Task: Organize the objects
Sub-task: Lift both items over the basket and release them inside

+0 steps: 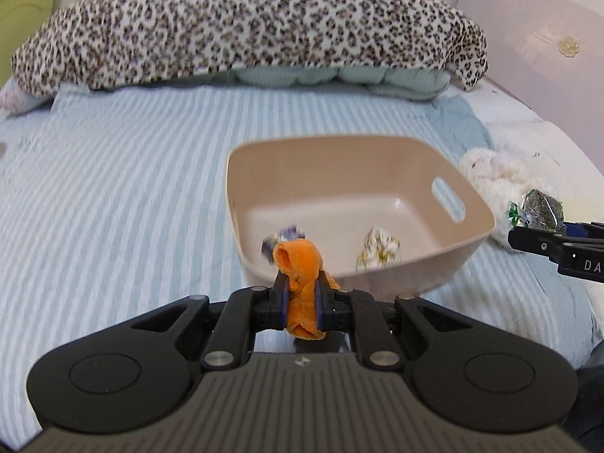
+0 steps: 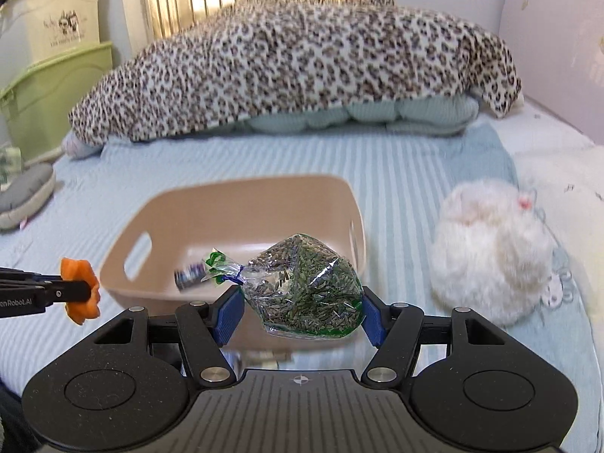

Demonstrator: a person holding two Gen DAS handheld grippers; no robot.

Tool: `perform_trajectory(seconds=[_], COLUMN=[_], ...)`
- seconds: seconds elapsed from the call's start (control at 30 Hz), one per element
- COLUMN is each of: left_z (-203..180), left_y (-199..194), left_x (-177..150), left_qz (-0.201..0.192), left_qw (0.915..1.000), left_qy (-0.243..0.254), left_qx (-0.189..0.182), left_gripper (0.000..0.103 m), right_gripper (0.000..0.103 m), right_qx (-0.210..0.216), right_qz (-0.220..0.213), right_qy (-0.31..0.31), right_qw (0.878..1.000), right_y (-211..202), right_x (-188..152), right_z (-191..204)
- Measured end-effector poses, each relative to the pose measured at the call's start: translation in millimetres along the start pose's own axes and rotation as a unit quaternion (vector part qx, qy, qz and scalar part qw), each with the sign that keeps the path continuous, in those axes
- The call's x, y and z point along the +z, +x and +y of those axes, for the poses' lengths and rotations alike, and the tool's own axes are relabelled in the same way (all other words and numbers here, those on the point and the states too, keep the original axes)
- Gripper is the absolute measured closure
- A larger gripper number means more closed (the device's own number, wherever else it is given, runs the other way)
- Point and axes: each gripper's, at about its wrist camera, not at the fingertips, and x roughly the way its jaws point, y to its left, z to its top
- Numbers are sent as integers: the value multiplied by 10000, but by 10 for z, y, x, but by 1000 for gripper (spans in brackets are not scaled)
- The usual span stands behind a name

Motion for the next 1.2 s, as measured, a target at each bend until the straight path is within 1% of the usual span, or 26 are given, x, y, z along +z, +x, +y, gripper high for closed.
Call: perform_trajectory(seconds=[0.13,0.27,0.33,0.43,0.6,0.73,0.83,0.93,0.97,1.03,1.1,1.13,1.17,1.2], left_z=[-48,-104,-126,-144,-186,-207,-217,-217,-208,-185,-172,-171,-183,-189], left_y=[72,189,306,518,885,1125,1233,1284,1285,1253,1182,1127,1057,991], left_x=[142,252,303,360,363,346,316,281,270,270,282,290,301,303], left_qz=[-93,-199,-96,64,316,491,586,704,723,714,676,595,482,389], left_qw=[9999,9996,9994,9992,9974,9957,9944,9922,9921,9925,9930,9933,9935,9935], left_qy=[54,140,164,164,294,354,414,520,534,511,450,445,467,501], left_qx=[88,170,301,368,585,703,774,885,879,848,857,884,920,945], left_gripper=[89,89,89,89,89,89,89,88,86,82,62,56,44,35], right_gripper=[42,42,42,41,42,42,41,41,39,32,32,29,25,23], right_qx=[20,104,126,79,-39,-120,-162,-176,-162,-159,-147,-149,-146,-128], right_qz=[-115,-27,34,89,288,500,647,663,668,665,647,628,606,572], right_qy=[53,217,287,286,210,103,12,-102,-136,-181,-173,-155,-120,-72], right_qw=[9999,9997,9995,9995,9994,9986,9978,9976,9975,9975,9976,9978,9980,9983], right_y=[68,224,322,465,745,951,1075,1114,1113,1094,1056,1023,986,937], right_x=[105,167,183,176,165,84,21,-18,-27,-21,3,11,22,23], right_z=[3,-14,-13,22,88,129,156,200,216,237,240,239,231,222])
